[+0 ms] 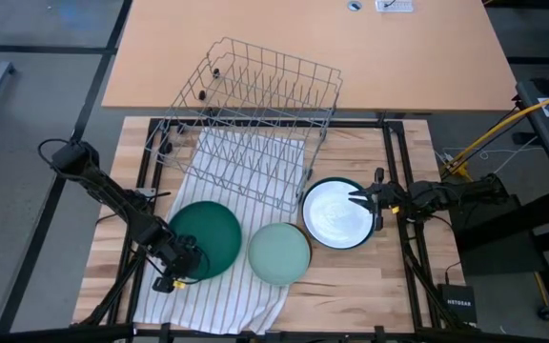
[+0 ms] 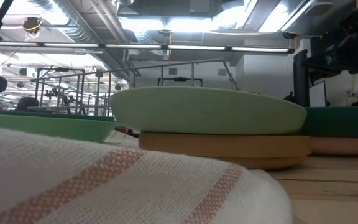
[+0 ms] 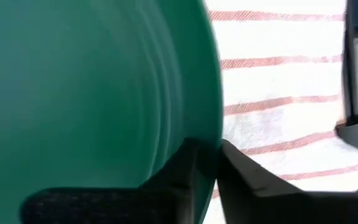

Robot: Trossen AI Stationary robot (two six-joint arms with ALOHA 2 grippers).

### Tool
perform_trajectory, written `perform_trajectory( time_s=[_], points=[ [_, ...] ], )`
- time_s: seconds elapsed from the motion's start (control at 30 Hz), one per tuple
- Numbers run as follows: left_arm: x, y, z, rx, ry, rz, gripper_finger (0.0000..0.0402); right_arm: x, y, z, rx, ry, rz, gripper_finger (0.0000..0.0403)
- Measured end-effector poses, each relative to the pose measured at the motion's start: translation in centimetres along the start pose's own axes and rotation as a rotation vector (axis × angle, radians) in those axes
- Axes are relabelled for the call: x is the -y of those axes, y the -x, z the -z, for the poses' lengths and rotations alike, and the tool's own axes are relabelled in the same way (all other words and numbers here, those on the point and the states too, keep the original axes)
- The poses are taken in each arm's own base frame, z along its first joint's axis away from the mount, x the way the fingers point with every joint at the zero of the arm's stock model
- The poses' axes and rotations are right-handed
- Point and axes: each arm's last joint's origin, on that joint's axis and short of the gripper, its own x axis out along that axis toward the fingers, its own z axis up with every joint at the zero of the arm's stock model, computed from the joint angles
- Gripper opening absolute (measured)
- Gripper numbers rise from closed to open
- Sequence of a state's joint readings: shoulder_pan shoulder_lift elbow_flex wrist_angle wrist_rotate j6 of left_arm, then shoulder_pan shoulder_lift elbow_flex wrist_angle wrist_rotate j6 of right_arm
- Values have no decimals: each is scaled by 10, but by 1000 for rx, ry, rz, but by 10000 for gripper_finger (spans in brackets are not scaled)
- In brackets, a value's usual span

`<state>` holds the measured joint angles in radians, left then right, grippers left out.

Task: Sort dishes
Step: Put the dark green plate into the dishwasher rack

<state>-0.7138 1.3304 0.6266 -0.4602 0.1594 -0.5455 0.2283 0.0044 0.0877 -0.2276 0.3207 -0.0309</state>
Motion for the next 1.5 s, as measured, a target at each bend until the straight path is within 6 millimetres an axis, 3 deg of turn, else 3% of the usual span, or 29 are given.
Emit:
perform_trajectory(
  time_s=[0.1,0.6,0.83,1.13,1.3,1.5],
  points=[
    [2,1,-2,22,-5,29,9,0,0,0,0,-10,0,72],
    [12,18,-14,110,9,91,1,0,0,0,1,-21,-3,72],
    [18,26,-23,165,25,88,0,-2,0,-3,25,-295,-65,72],
    [19,29,-27,201,60,69,0,1,2,-23,243,-542,-70,72],
    [18,30,-31,230,70,76,0,-1,1,-31,295,-556,-134,72],
    [15,31,-34,254,82,79,0,-6,-15,-35,279,-499,-123,72]
  ],
)
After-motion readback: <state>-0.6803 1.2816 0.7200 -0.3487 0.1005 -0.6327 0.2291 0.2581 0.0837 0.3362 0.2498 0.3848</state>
